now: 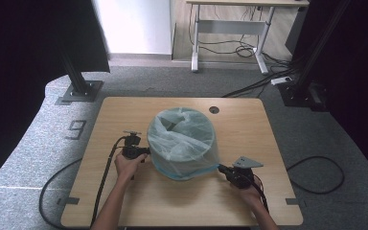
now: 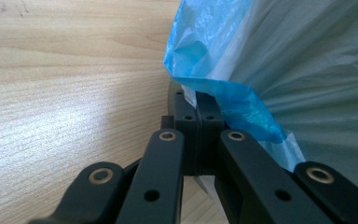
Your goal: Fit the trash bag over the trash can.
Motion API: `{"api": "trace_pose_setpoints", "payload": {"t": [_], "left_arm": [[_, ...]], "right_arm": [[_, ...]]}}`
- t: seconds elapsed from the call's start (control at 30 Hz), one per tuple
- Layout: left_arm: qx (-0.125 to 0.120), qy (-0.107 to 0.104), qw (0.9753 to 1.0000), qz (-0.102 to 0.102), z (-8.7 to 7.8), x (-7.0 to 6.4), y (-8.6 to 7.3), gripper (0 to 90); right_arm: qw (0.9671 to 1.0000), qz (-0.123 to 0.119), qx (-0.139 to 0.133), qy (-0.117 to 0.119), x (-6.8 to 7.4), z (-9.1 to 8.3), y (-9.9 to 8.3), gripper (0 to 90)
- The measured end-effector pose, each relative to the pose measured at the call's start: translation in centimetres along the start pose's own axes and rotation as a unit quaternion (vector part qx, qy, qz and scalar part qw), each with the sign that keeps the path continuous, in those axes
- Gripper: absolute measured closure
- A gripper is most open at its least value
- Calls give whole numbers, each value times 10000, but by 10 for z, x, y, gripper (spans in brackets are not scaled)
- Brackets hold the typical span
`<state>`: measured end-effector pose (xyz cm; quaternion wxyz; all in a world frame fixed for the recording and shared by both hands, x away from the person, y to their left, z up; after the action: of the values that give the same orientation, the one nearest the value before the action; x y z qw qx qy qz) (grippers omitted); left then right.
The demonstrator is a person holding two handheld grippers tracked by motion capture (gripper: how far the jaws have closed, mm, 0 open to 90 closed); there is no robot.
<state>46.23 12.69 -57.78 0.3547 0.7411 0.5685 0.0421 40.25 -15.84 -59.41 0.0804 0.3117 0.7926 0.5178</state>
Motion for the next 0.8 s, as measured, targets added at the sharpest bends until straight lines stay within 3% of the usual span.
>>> {"api": "trace_pose_setpoints", "payload": {"t": [0.1, 0.17, 0.3, 0.4, 0.43, 0.5, 0.57, 0.63, 0.8], "left_arm": [[-78, 28, 9999, 143, -5, 0, 0, 837], [-299, 197, 9989, 309, -12, 2, 3, 750], [-703, 450, 9954, 463, -30, 10, 7, 509], [-938, 508, 9922, 647, -45, 14, 8, 420], [-1091, 519, 9900, 724, -54, 14, 9, 404], [-1154, 520, 9891, 751, -59, 14, 9, 374], [-1354, 552, 9855, 858, -73, 14, 9, 330], [-1473, 571, 9834, 889, -83, 13, 9, 282], [-1826, 377, 9779, 949, -105, 8, 15, 216]], "right_arm": [[9999, -20, -64, -98, -2, -1, 1, 750], [9997, 21, -103, -220, -5, -4, 1, 631], [9990, 202, -311, -263, -9, -11, 5, 436], [9984, 277, -374, -307, -10, -18, 6, 358], [9982, 297, -373, -364, -10, -20, 6, 337], [9979, 312, -358, -442, -12, -23, 5, 327], [9978, 297, -363, -473, -13, -27, 5, 321], [9974, 331, -409, -487, -14, -31, 5, 320], [9972, 354, -434, -487, -16, -36, 4, 320]]}}
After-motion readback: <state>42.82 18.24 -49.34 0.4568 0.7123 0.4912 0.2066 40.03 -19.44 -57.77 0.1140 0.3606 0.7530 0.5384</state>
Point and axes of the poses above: each handheld gripper's, and its own axes: z roughly forward along the jaws, y roughly out of its top, x roughly to its left, the point moved 10 cm from there along z, roughly forward along the jaws, and after that the axes turned 14 degrees about y, right-handed, at the moved point
